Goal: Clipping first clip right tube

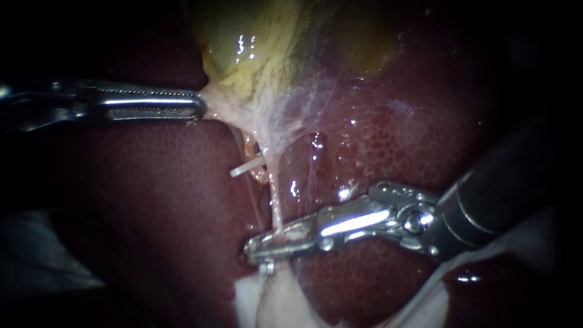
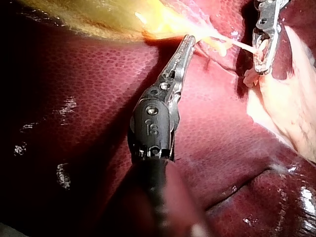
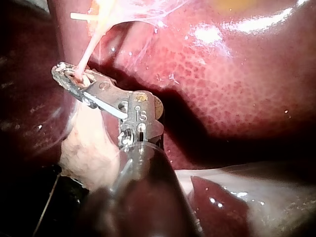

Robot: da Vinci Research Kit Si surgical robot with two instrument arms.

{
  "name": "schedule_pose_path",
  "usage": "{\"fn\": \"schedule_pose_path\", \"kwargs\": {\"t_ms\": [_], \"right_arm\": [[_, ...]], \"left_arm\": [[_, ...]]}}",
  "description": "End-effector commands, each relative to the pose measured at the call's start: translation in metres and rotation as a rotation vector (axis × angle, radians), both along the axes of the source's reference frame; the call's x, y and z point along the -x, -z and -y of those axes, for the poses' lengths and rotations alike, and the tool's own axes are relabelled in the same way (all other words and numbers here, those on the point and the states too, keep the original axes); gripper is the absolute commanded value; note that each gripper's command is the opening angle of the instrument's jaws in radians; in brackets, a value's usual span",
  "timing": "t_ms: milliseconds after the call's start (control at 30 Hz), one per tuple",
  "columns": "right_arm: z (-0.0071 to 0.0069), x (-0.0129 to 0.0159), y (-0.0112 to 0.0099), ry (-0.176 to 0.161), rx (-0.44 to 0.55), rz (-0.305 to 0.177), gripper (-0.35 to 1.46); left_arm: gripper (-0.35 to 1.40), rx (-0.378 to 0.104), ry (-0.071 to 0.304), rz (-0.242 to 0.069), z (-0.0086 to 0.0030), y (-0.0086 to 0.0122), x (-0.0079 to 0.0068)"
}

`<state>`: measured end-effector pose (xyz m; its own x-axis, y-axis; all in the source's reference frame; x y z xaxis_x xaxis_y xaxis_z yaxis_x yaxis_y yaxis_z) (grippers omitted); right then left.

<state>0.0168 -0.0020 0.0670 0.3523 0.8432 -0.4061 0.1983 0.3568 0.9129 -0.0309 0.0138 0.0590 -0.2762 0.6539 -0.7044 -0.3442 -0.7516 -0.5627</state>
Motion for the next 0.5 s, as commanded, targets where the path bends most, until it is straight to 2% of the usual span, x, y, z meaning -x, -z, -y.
{"fn": "schedule_pose_path", "kwargs": {"t_ms": [33,500], "right_arm": [[0.0,0.0001,0.0,0.001,0.001,0.0,-0.35],[0.0001,0.0003,-0.0002,0.001,0.002,0.0,-0.35]], "left_arm": [[-0.35,0.0,0.0,0.0,0.0,0.0,0.0],[-0.35,0.0,0.0,0.0,0.0,0.0,0.0]]}}
